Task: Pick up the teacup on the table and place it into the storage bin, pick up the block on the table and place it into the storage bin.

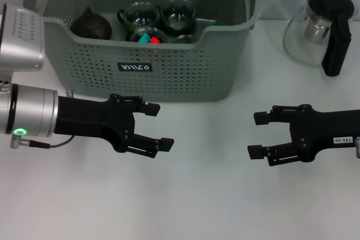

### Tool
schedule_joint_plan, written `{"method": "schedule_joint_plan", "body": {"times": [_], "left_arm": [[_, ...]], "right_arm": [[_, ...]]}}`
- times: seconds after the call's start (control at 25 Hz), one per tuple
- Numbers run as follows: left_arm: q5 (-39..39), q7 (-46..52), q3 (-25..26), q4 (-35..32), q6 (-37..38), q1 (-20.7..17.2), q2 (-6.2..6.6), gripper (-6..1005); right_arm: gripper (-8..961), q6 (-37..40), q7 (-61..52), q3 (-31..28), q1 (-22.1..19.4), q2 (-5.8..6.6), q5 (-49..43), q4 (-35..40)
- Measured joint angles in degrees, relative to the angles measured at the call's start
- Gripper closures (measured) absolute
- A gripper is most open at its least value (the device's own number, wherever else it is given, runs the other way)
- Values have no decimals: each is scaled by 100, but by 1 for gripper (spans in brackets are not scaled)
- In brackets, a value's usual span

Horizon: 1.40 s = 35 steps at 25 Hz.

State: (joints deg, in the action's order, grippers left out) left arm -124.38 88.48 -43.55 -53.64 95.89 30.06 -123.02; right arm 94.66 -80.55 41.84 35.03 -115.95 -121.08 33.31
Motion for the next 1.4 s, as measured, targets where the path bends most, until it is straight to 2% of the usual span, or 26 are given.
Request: {"method": "schedule_joint_plan", "body": {"times": [0.32, 0.88, 1.4], "left_arm": [[-38, -92, -190, 160, -374, 3, -11, 84], [-43, -226, -163, 165, -540, -40, 17, 84], [-115, -229, -145, 169, -581, -12, 42, 84]], "right_arm": [[6, -120, 76, 17, 12, -24, -9, 0], [6, -588, 440, 143, 174, -290, 3, -53], [6, -721, 488, 206, 148, -341, -4, -71]]}}
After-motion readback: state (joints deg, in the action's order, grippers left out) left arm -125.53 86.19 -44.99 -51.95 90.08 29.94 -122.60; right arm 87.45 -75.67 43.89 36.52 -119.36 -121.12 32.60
